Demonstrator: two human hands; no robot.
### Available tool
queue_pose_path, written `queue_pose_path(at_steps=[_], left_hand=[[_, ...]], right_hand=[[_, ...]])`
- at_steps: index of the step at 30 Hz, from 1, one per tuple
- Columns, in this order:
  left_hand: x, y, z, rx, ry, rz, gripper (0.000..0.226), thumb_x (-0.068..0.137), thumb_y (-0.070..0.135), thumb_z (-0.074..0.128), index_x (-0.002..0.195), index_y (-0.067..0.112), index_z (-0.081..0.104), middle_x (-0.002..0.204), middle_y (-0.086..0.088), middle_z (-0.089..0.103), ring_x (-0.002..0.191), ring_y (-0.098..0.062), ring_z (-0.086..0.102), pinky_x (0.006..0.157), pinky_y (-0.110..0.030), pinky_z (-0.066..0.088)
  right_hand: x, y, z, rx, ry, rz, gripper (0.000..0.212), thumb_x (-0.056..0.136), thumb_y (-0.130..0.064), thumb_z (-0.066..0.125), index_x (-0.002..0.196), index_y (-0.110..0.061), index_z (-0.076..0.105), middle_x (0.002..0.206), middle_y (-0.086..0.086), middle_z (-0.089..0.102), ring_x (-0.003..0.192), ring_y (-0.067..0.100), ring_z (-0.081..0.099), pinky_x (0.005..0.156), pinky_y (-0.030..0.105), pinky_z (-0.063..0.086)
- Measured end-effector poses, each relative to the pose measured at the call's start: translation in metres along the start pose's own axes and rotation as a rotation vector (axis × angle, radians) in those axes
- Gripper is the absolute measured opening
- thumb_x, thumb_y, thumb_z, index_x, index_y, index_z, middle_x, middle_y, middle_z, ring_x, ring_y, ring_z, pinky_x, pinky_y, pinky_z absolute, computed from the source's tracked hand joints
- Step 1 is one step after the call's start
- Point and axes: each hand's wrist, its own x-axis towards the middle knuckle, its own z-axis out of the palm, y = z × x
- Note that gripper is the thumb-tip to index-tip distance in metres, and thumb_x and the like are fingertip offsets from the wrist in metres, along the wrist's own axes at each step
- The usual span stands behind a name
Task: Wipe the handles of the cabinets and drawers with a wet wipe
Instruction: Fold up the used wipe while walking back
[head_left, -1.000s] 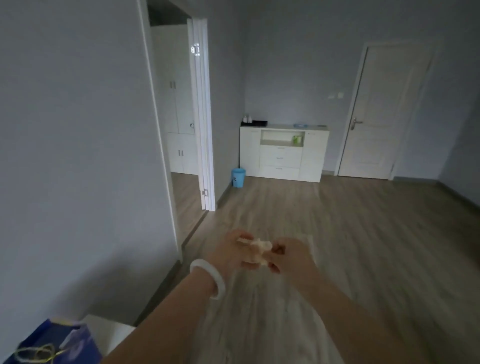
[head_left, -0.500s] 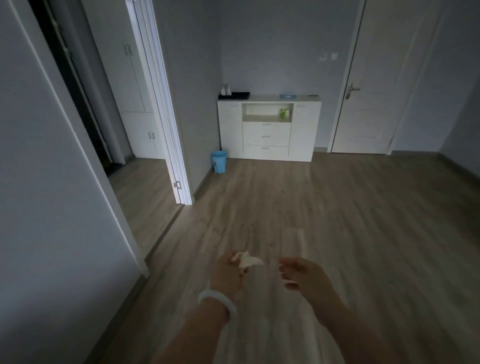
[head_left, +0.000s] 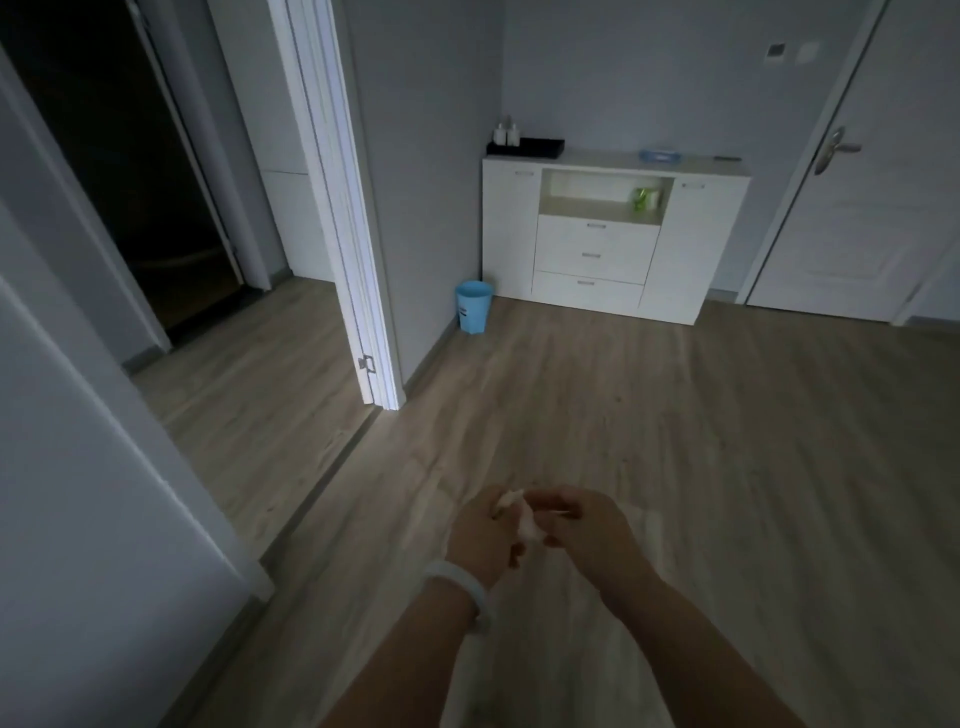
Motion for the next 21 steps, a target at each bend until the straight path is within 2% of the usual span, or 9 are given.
queue_pose_path(at_steps=[2, 7, 10, 13, 18, 21], left_hand=[[0.059, 0.026, -0.005, -0.062, -0.034, 0.004, 0.015, 0.098, 0.008, 0.049, 0.102, 0.015, 0.062, 0.08, -0.006, 0.062, 0.05, -0.012, 0.056, 0.042, -0.023, 0.047], [0.184, 0.075, -0.008, 0.025, -0.011, 0.027, 0.021, 0.096, 0.006, 0.049, 0.086, 0.02, 0.061, 0.07, -0.004, 0.06, 0.049, -0.013, 0.054, 0.04, -0.022, 0.044], [0.262, 0.087, -0.006, 0.118, 0.0, 0.019, 0.015, 0.096, 0.013, 0.051, 0.088, 0.015, 0.063, 0.066, -0.005, 0.06, 0.046, -0.013, 0.054, 0.039, -0.021, 0.04], [0.348, 0.097, 0.002, 0.203, -0.005, -0.011, 0.016, 0.096, 0.016, 0.052, 0.092, 0.007, 0.064, 0.068, -0.007, 0.061, 0.046, -0.013, 0.056, 0.039, -0.022, 0.04], [0.506, 0.134, 0.011, 0.275, 0.007, 0.003, 0.016, 0.096, 0.015, 0.051, 0.089, 0.011, 0.065, 0.065, -0.004, 0.061, 0.05, -0.016, 0.059, 0.04, -0.022, 0.042], [0.598, 0.163, 0.005, 0.282, 0.055, -0.011, 0.017, 0.096, 0.016, 0.051, 0.091, 0.01, 0.066, 0.067, -0.008, 0.063, 0.05, -0.015, 0.058, 0.04, -0.022, 0.043]], right_hand=[[0.061, -0.014, -0.006, -0.008, 0.02, 0.013, 0.026, 0.085, -0.001, 0.065, 0.088, -0.026, 0.072, 0.085, -0.002, 0.074, 0.084, 0.017, 0.069, 0.078, 0.033, 0.056], [0.195, -0.031, -0.032, -0.015, 0.107, 0.067, 0.019, 0.082, -0.005, 0.071, 0.081, -0.024, 0.074, 0.075, -0.002, 0.073, 0.071, 0.018, 0.067, 0.069, 0.035, 0.055], [0.272, -0.031, -0.044, -0.007, 0.109, 0.103, 0.021, 0.083, -0.003, 0.069, 0.077, -0.022, 0.072, 0.067, 0.001, 0.071, 0.063, 0.017, 0.064, 0.064, 0.033, 0.053], [0.362, -0.031, -0.055, -0.033, 0.08, 0.127, 0.016, 0.084, -0.004, 0.068, 0.078, -0.018, 0.071, 0.065, 0.002, 0.07, 0.06, 0.014, 0.064, 0.062, 0.03, 0.053], [0.527, -0.036, -0.087, -0.134, 0.002, 0.126, 0.015, 0.082, -0.002, 0.068, 0.08, -0.017, 0.07, 0.072, 0.01, 0.072, 0.062, 0.018, 0.064, 0.062, 0.03, 0.052], [0.631, -0.049, -0.106, -0.206, -0.06, 0.14, 0.018, 0.079, 0.0, 0.068, 0.076, -0.018, 0.068, 0.07, 0.01, 0.071, 0.062, 0.017, 0.063, 0.062, 0.03, 0.052]])
